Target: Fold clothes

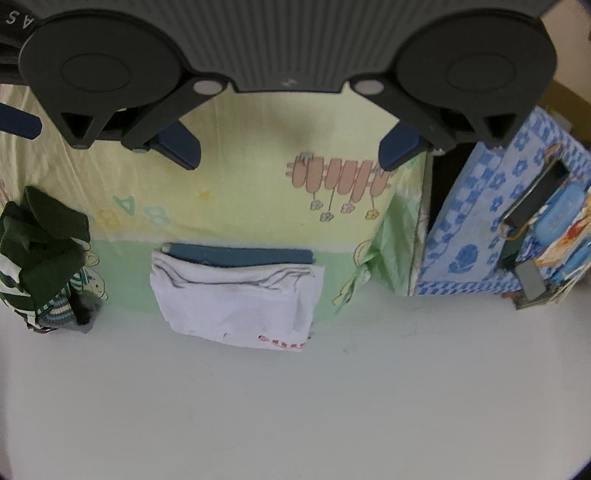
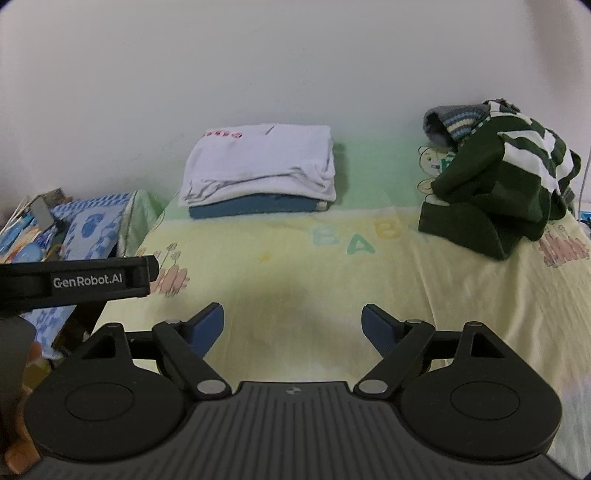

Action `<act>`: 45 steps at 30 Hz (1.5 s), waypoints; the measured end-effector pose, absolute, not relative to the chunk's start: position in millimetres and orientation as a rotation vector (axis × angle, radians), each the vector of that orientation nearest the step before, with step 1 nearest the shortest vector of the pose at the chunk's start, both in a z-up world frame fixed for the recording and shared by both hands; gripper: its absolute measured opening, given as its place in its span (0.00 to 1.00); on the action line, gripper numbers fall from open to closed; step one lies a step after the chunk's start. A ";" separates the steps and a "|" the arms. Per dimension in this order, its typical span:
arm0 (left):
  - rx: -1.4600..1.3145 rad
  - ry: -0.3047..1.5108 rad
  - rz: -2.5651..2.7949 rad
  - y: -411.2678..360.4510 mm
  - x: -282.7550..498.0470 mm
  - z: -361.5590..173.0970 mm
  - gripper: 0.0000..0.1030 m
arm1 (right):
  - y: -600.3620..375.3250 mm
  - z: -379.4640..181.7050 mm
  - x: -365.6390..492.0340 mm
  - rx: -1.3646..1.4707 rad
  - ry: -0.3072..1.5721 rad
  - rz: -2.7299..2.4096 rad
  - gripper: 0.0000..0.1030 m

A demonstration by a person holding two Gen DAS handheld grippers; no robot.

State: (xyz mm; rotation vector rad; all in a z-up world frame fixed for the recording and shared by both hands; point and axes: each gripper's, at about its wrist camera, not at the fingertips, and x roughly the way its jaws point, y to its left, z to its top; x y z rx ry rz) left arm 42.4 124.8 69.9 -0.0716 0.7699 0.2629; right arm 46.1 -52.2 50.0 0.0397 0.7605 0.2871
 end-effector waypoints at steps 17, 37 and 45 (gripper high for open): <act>-0.061 0.801 0.371 62.5 -16.4 65.3 1.00 | -97.0 43.0 13.0 0.038 0.796 0.391 0.82; 0.059 0.696 0.303 79.9 -40.8 70.6 0.99 | -67.1 39.8 -21.4 0.004 0.774 0.226 0.82; -0.083 0.753 0.228 119.7 -43.0 70.3 0.99 | -55.3 36.4 -35.8 0.047 0.772 0.119 0.82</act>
